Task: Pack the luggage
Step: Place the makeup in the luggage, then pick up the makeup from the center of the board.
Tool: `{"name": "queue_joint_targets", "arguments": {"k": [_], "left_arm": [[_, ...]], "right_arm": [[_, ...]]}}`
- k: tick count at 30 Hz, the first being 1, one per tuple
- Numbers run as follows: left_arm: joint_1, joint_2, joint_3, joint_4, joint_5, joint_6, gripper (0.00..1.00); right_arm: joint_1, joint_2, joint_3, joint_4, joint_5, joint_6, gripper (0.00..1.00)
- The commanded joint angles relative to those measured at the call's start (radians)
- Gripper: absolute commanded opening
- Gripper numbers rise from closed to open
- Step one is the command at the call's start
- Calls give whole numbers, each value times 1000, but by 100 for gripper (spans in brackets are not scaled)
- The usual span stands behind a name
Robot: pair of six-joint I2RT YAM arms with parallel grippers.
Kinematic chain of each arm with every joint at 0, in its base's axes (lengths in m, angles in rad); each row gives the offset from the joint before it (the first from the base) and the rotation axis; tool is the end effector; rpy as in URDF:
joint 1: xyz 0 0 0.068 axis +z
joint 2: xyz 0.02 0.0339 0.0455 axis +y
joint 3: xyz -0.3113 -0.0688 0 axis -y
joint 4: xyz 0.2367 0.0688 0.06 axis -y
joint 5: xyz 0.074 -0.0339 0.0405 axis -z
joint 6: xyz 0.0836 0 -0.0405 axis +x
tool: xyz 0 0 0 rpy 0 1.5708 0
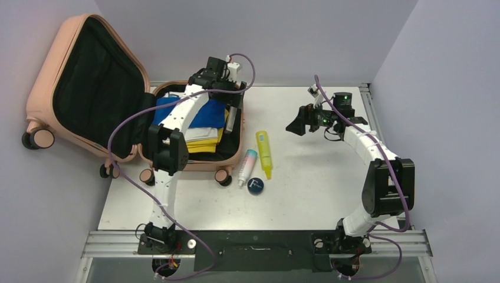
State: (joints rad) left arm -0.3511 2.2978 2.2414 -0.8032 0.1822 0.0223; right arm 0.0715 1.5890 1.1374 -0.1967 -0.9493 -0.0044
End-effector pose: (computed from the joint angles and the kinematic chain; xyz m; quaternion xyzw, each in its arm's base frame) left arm 0.5287 -0.2098 0.2743 0.2044 0.9114 -0.1409 0.3281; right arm 0.3568 0.0937 0.3014 -0.2335 0.7882 0.4223 0.3819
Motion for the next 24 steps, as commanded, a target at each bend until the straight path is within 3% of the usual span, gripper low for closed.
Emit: {"name": "queue_joint_targets", "arguments": {"k": [1, 4, 10, 13, 15, 19, 21, 24], "left_arm": [[-26, -222, -71, 118, 49, -45, 96], [-35, -327, -161, 177, 2, -43, 96], [-63, -568, -435, 363, -240, 44, 96], [-63, -742, -631, 538, -278, 52, 96], [-47, -819, -706, 546, -216, 65, 96], [6, -969, -916, 578, -16, 113, 96], [24, -1015, -991, 548, 91, 173, 96], [26, -1052, -1060, 499, 133, 244, 96]], "right_arm": [[-5, -37, 62, -43, 97, -36, 90], [-6, -73, 40, -23, 159, -54, 90], [-16, -113, 38, -30, 431, -93, 90], [-49, -136, 7, 33, 375, -56, 90], [-68, -146, -37, 121, 324, 48, 90], [-130, -105, -61, 131, -119, 34, 90], [-67, -77, -5, -1, -147, -58, 90], [101, -82, 53, -170, -38, -282, 90]]}}
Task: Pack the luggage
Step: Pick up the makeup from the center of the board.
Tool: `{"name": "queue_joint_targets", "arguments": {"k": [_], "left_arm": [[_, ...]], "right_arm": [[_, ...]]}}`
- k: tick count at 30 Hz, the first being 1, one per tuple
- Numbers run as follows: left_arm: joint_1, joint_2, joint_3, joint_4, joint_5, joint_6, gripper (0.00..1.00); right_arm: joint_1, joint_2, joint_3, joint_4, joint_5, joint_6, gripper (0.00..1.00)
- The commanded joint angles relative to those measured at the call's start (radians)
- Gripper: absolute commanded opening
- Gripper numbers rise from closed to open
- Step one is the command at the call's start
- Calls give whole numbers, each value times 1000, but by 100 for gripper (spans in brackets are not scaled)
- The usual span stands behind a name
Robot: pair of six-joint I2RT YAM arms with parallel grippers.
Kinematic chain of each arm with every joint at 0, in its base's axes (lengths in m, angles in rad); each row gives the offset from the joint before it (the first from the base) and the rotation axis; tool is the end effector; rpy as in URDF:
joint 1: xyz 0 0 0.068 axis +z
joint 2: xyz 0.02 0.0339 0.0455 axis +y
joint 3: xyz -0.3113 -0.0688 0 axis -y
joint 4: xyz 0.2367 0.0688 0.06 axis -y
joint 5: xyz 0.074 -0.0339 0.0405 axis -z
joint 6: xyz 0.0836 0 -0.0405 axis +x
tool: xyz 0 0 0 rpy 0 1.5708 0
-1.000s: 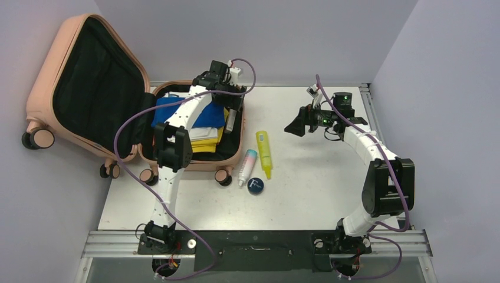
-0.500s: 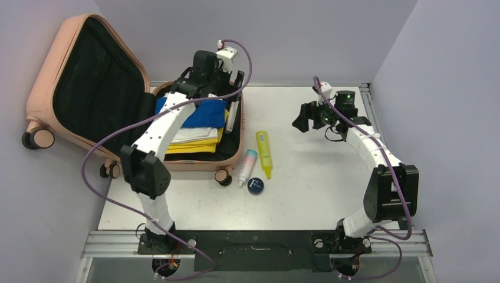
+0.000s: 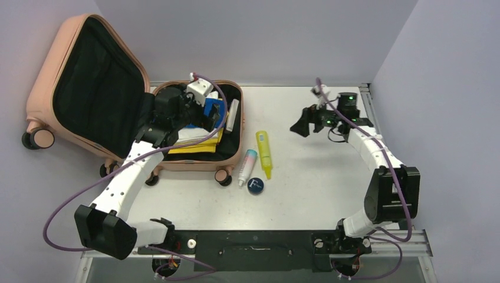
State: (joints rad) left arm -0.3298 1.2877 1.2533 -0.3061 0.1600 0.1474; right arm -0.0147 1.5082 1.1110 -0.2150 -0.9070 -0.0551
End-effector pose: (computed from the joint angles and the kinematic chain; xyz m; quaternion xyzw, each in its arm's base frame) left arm 0.2977 -0.1160 0.4120 0.2372 0.7801 -0.1174 0.5669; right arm 0.3457 0.0608 0.3158 -0.2181 0.7934 0.3740 0.4279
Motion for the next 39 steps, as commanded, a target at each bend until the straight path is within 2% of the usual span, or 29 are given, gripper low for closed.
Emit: {"name": "queue_joint_targets", "arguments": {"k": [1, 4, 7, 10, 12, 16, 20, 28, 34, 39], "left_arm": [[5, -58, -94, -12, 172, 146, 96], [12, -106, -170, -47, 229, 203, 96], [33, -130, -193, -120, 296, 272, 96], [43, -141, -213, -137, 316, 276, 96], [56, -148, -231, -102, 325, 244, 96], [80, -149, -268, -2, 259, 181, 96], [84, -145, -297, 25, 279, 172, 96], [85, -135, -313, 31, 320, 181, 96], [96, -121, -319, 36, 349, 179, 96], [101, -110, -314, 30, 362, 178, 96]], "right_arm": [[236, -12, 74, -165, -57, -276, 90], [404, -31, 76, -247, 59, -467, 90], [604, -11, 88, -376, 253, -652, 90], [725, 9, 67, -360, 397, -677, 90], [721, 27, 51, -267, 416, -603, 90], [673, 98, 78, -188, 503, -459, 90], [585, 112, 73, -95, 480, -310, 90], [581, 274, 170, -94, 556, -183, 91], [577, 313, 134, -17, 617, -98, 95], [569, 319, 108, -2, 587, -80, 98]]}}
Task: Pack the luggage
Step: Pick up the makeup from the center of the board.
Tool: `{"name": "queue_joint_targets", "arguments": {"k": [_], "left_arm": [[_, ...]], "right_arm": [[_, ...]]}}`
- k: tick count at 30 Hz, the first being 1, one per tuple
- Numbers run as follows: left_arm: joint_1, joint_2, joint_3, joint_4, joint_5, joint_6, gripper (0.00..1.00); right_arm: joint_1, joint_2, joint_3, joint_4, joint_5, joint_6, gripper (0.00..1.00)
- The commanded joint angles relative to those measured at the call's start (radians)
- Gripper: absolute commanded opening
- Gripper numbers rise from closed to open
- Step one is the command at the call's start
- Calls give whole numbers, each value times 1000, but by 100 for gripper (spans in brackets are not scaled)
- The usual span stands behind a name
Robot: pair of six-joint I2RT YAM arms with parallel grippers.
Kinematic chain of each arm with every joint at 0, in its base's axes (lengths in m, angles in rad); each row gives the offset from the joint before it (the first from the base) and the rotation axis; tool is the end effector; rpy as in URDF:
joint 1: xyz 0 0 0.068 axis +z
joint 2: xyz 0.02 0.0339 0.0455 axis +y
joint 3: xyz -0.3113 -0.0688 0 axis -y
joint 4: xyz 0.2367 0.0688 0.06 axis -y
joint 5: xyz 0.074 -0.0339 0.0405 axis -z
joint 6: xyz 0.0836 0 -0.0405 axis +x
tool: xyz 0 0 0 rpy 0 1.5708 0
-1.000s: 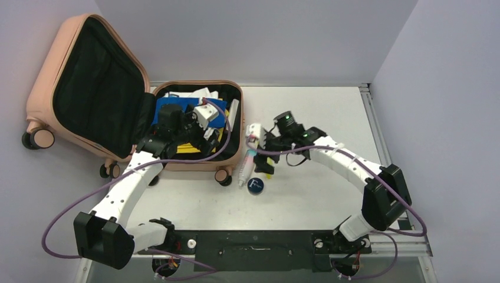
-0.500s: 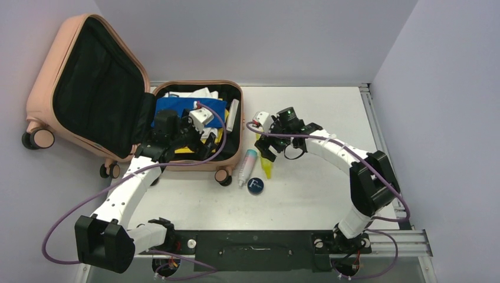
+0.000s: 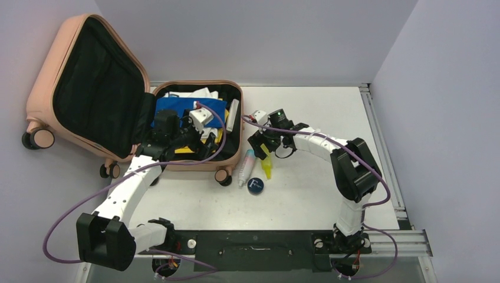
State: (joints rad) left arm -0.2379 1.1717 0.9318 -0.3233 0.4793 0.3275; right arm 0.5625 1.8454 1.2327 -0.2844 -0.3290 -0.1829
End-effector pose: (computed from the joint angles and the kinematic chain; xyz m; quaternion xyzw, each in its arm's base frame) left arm 0.2519 -0.1007 0.3233 0.3473 0.7850 -0.1867 0.4778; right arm 0.3477 0.2511 0.2064 -0.3894 0.8474 0.2133 0.2910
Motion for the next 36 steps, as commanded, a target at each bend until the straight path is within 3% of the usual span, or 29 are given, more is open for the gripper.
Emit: {"name": "queue_joint_targets", "arguments": {"k": [1, 9, 15, 36], "left_arm": [[13, 7, 6, 47, 42, -2, 96], [56, 23, 0, 72, 71, -36, 96], [116, 19, 5, 74, 154, -63, 96], [156, 21, -9, 97, 216, -85, 96]], "right_arm": [[-10, -18, -18, 70, 8, 45, 98], [-19, 21, -32, 75, 1, 50, 100], [-32, 49, -35, 79, -17, 58, 96], [-32, 109, -22, 68, -30, 60, 86]]}}
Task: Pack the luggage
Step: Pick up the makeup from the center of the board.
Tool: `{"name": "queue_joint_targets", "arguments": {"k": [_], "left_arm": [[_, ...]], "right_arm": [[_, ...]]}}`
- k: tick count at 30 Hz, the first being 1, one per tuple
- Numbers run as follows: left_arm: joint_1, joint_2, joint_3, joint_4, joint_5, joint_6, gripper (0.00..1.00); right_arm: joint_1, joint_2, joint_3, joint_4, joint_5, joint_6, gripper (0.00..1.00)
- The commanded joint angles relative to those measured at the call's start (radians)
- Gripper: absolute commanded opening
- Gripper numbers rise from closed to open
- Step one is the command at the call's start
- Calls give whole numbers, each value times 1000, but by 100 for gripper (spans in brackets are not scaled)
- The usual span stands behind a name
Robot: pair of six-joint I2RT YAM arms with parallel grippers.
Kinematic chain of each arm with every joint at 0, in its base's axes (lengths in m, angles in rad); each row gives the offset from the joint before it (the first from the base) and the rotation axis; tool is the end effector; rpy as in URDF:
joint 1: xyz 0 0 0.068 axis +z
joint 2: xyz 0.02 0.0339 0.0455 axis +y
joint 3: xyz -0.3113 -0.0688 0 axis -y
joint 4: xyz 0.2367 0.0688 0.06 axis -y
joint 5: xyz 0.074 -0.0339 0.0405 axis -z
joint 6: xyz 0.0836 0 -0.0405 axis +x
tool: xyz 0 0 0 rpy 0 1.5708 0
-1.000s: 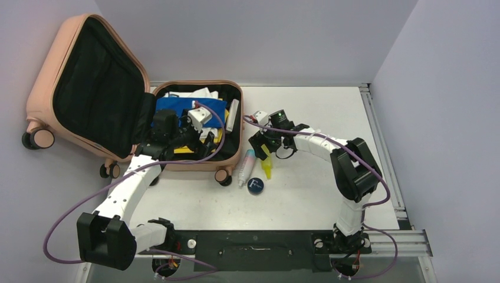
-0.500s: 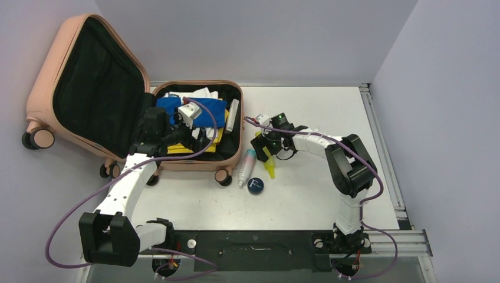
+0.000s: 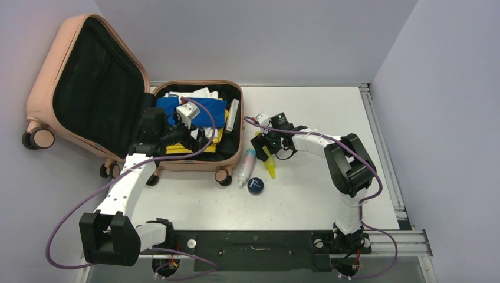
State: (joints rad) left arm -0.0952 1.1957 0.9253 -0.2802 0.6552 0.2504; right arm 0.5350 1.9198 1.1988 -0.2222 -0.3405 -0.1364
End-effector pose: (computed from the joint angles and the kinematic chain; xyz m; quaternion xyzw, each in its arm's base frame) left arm 0.2636 -0.0763 0.3244 0.2968 0.7870 -0.2441 0.4827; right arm 0.3588 0.2451 0.1712 -0.3582 0.8679 0.2182 0.2663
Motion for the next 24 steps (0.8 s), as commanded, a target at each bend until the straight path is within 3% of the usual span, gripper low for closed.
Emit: {"name": "queue_joint_targets", "arguments": {"k": [1, 12, 18, 24], "left_arm": [[16, -2, -4, 54, 42, -8, 96], [35, 0, -5, 59, 68, -20, 96], [40, 4, -8, 67, 83, -30, 96], [46, 5, -9, 73, 86, -38, 96]], "right_arm": [[-4, 37, 12, 6, -18, 14, 86], [-61, 14, 4, 14, -3, 31, 87], [-128, 22, -3, 13, -106, 59, 87], [-118, 47, 11, -10, -151, 48, 85]]}}
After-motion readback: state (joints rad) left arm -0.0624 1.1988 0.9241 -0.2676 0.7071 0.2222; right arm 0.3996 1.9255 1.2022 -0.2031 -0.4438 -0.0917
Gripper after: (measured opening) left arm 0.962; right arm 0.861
